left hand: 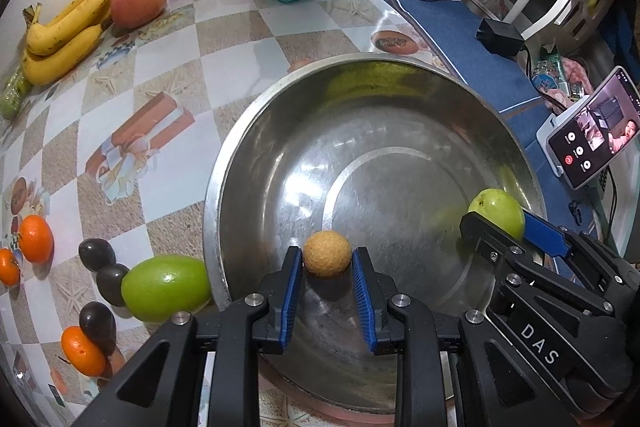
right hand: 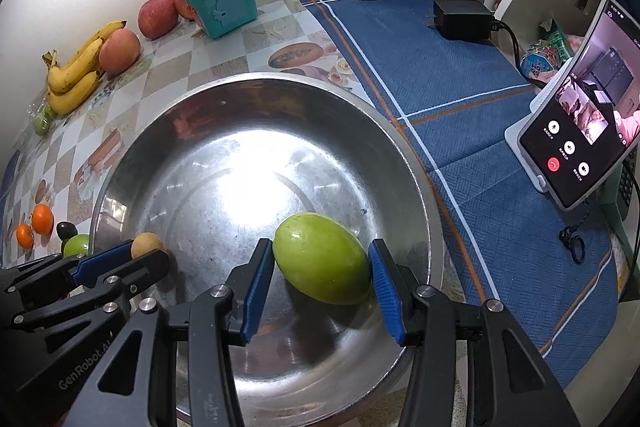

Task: Organize fruits
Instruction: 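Open both tools to drop the mango and kiwi into the bowl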

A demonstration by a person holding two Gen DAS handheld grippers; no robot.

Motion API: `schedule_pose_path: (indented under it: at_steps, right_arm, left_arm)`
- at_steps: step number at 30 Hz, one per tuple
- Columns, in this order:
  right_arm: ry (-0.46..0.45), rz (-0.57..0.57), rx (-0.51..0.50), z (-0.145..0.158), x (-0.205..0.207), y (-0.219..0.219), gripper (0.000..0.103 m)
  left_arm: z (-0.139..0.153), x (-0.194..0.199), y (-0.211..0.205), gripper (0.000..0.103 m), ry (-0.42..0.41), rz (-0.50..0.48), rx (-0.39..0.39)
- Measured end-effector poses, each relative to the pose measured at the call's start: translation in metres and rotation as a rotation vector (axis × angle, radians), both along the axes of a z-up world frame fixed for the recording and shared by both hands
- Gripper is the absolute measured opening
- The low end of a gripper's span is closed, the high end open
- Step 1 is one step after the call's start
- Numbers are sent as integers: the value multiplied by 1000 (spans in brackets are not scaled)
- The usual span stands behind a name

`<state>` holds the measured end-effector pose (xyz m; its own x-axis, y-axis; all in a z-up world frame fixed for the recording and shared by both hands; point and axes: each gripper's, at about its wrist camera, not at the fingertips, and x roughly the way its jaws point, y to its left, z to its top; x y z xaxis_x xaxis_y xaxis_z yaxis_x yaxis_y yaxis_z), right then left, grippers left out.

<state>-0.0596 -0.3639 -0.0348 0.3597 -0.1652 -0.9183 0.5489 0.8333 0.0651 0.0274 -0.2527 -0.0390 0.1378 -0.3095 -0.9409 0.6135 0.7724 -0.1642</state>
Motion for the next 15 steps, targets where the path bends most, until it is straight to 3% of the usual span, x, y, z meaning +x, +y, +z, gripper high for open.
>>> schedule_pose_path:
  at_steps: [10,15]
  right_arm:
    - [6,-1,4,-1,1,-1,51]
    - [3,0,8,-1,1,-1,51]
  left_arm:
    - [2,0,2,32,7,6,-3]
    - [7,-1,2,48,0,3,-10]
